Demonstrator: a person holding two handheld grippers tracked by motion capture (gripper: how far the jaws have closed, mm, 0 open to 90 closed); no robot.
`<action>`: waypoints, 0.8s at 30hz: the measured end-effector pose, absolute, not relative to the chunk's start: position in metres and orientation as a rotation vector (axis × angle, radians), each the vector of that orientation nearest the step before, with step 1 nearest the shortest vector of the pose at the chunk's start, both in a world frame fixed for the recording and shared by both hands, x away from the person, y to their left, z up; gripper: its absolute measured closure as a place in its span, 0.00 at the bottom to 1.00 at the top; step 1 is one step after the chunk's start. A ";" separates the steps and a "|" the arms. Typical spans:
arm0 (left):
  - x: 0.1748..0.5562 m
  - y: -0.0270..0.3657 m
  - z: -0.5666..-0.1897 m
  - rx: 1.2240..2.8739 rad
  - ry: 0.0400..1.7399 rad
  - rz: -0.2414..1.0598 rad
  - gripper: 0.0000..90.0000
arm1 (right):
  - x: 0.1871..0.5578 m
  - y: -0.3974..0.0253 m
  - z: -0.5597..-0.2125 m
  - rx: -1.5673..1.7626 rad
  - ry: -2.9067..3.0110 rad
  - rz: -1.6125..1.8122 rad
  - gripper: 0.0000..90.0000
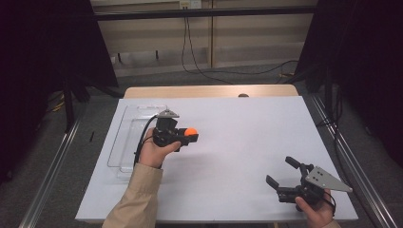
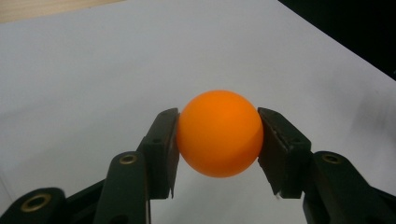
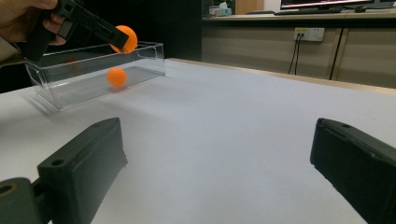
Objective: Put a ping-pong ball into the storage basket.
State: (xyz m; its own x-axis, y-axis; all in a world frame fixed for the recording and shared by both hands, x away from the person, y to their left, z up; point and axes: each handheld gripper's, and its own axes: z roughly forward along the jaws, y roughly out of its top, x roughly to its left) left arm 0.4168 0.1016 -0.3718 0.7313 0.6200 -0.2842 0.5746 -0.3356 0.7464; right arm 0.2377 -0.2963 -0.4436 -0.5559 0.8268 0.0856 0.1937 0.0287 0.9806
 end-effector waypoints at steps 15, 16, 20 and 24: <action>0.417 0.108 -0.369 2.011 0.918 0.076 0.57 | 0.238 -0.296 -0.443 1.037 1.785 1.566 0.03; 0.417 0.109 -0.369 2.011 0.920 0.079 0.57 | 0.238 -0.296 -0.443 1.036 1.785 1.566 0.03; 0.417 0.111 -0.368 2.005 0.926 0.083 0.57 | 0.238 -0.296 -0.443 1.037 1.785 1.566 0.03; 0.417 0.112 -0.368 2.004 0.930 0.088 0.57 | 0.238 -0.296 -0.443 1.038 1.783 1.567 0.03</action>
State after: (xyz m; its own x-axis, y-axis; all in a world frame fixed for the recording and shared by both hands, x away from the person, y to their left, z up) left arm 0.4171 0.1122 -0.3675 0.7150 0.6407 -0.2800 0.5769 -0.3144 0.7539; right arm 0.2377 -0.2962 -0.4433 -0.5547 0.8273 0.0886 0.1939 0.0250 0.9807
